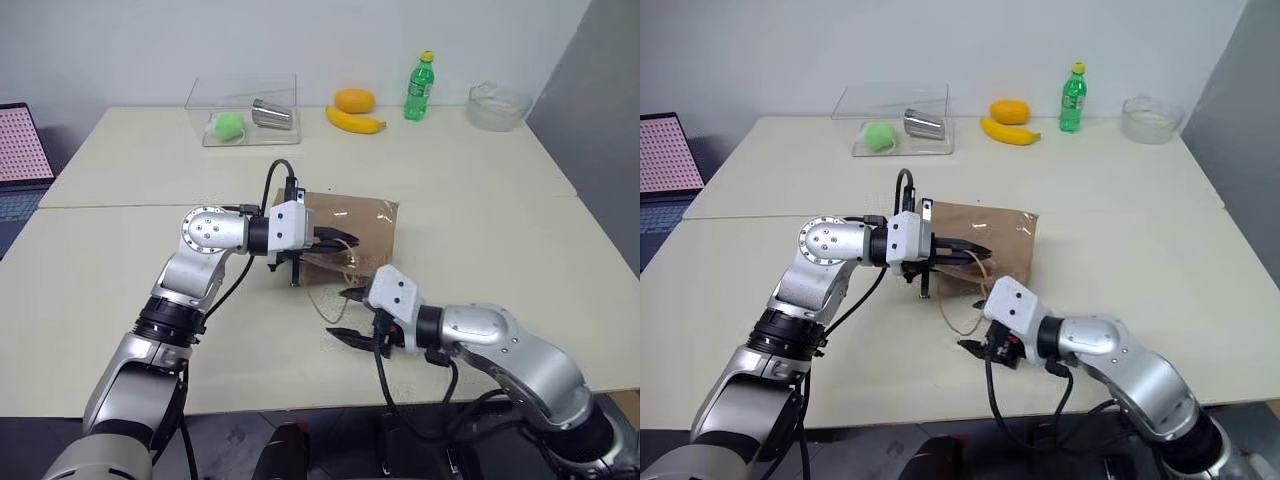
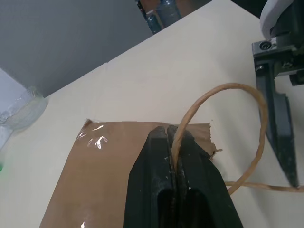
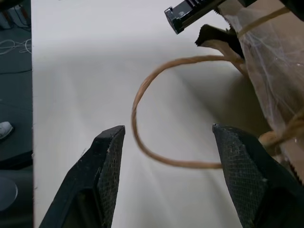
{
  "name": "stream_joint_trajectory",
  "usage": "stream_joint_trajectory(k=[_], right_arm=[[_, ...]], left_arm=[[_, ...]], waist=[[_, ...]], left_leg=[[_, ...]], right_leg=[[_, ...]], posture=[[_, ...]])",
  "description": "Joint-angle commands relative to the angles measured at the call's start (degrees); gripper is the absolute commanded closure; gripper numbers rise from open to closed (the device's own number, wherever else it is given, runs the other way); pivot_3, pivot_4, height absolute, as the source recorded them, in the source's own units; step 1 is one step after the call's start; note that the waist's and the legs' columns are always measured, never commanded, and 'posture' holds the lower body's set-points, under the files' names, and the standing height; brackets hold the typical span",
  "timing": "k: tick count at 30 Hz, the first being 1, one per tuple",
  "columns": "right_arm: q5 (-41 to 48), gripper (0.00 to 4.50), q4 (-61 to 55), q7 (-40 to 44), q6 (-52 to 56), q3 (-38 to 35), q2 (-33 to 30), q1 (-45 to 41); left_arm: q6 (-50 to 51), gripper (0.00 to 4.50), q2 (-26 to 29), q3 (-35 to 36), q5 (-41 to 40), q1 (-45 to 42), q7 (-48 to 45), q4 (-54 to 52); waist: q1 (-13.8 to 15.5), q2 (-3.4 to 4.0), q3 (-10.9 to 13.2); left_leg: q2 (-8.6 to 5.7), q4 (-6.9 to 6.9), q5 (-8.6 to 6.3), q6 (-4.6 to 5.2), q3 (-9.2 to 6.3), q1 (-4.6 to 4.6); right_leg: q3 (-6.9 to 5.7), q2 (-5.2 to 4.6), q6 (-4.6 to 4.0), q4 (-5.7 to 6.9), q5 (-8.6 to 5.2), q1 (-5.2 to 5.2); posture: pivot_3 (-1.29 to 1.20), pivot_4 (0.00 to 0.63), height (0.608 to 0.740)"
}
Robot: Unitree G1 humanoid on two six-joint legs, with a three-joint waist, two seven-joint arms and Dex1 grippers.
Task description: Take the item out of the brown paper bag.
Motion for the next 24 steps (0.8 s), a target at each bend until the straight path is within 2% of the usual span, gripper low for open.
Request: stream_joint_trajectory(k=[1,2,5,9,12,19,24], right_arm=[[-1.6,1.41,1.0,-1.0,-1.2,2.1,2.5,-2.1],[-2.1,1.41,1.8,-1.2,-1.4,2.7,3.3,-2.5],[-4.7,1.99,4.7,-1.3,-2.6,5.2,3.9,-3.0],[-7.2,3.42,6.3,-1.1,-4.0,6.6,3.1,-2.6],[-9.9,4.46,7.6,-1.1,-5.6,7.5,1.6,-1.8],[-17.6,4.46,10.2,0.9,-10.8,11.5,-4.8,2.4],[-20.3,4.46,10.0,2.1,-12.0,11.8,-6.2,3.8]], left_arm=[[-0.7,4.47,0.0,1.7,0.2,-1.7,0.2,-0.8],[-0.7,4.47,0.0,1.7,0.4,-1.7,0.4,-0.8],[0.3,4.50,-0.7,1.9,0.7,-2.6,1.7,-0.9],[1.2,4.50,-1.3,2.0,1.3,-4.5,3.1,-0.1],[5.5,4.50,-2.7,2.8,0.9,-7.3,6.0,0.8],[16.3,4.50,-6.0,6.2,-0.4,-15.7,12.0,6.1],[16.5,4.50,-7.3,8.2,0.5,-21.6,14.0,12.8]], waist=[[0.0,0.00,0.0],[0.0,0.00,0.0],[0.0,0.00,0.0],[0.0,0.00,0.0],[0.0,0.00,0.0],[0.0,-0.01,0.0],[-0.1,-0.02,0.0]], left_leg=[[0.00,0.00,0.00,0.00,0.00,0.00],[0.00,0.00,0.00,0.00,0.00,0.00],[0.00,0.00,0.00,0.00,0.00,0.01],[-0.02,0.02,0.00,0.00,0.00,-0.01],[-0.02,0.03,0.00,0.00,-0.02,-0.02],[-0.05,0.03,0.00,0.00,-0.02,-0.06],[-0.04,0.03,0.00,0.00,-0.02,-0.04]], right_leg=[[0.00,0.00,0.00,0.00,0.00,0.00],[0.01,0.00,0.00,0.01,0.00,-0.01],[0.01,0.00,0.00,0.02,0.00,-0.01],[0.00,0.00,0.00,0.01,0.00,-0.02],[0.00,0.00,0.00,0.01,0.00,-0.02],[-0.01,-0.01,0.01,0.01,0.00,-0.05],[-0.02,-0.01,0.01,0.02,0.00,-0.06]], posture=[[0.00,0.150,0.740],[0.00,0.150,0.740],[0.00,0.150,0.740],[0.00,0.150,0.740],[0.00,0.150,0.740],[0.00,0.150,0.740],[0.00,0.150,0.740]])
